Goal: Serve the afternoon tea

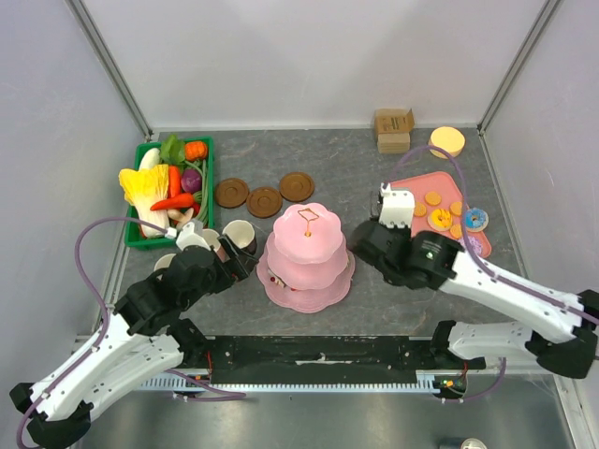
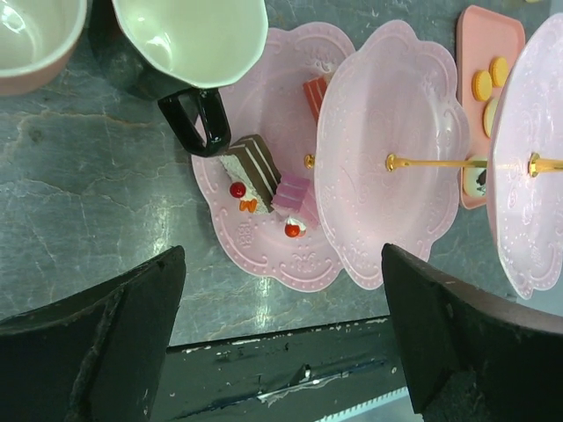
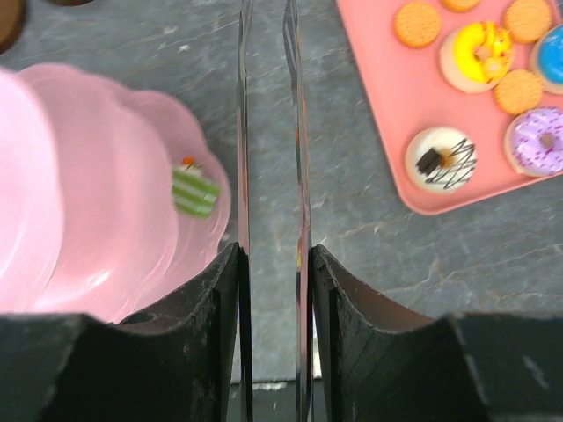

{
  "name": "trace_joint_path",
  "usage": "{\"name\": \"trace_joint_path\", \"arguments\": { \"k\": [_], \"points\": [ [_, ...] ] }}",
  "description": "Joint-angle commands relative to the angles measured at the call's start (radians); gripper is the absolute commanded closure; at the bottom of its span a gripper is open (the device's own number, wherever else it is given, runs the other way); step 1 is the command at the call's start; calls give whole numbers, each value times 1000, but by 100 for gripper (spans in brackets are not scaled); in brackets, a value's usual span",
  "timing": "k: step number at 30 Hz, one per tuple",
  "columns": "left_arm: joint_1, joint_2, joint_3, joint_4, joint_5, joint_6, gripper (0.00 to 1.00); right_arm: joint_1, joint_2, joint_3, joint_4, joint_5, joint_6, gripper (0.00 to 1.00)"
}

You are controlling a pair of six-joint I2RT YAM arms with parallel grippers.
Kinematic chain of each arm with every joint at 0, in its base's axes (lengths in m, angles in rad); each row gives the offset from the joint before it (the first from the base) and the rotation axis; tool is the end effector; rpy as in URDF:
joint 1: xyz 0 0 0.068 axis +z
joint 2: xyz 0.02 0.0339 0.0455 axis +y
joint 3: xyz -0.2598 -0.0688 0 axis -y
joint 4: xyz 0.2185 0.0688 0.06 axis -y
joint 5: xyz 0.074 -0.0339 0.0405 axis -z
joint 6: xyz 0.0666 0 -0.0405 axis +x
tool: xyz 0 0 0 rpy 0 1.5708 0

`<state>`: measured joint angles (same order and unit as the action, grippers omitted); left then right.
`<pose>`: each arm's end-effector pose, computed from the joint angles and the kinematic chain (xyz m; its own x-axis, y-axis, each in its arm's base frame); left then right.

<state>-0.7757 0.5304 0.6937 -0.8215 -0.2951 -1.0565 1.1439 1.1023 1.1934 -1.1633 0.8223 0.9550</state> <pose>0.0926 -0.0637 0.2554 -0.6551 -0.5243 -0.5440 -0.1315 0.7882 -0.6012 0.1156 0.1363 0.3201 -0.5973 0.0286 -0.8015 0.0228 0.9996 0.0187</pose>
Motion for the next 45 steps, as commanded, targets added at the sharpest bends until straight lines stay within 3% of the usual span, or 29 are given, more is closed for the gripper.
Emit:
{"name": "trace_joint_path", "arguments": {
  "k": [1,9,14,26,45],
  "points": [
    [-2,10,43,12,-79,47,2,-192,89,26,180,-40,-231,57],
    [-2,16,18,28,-117,85,1,-590,134,20,194,-126,-377,50],
    [-2,19,12,30,-163,113,1,-736,97,-41,198,-199,-412,43],
    [-2,-4,-2,27,-194,127,1,-819,80,-135,197,-304,-452,37],
    [0,-24,-11,19,-199,119,1,-906,90,-209,312,-371,-455,43]
  ]
}}
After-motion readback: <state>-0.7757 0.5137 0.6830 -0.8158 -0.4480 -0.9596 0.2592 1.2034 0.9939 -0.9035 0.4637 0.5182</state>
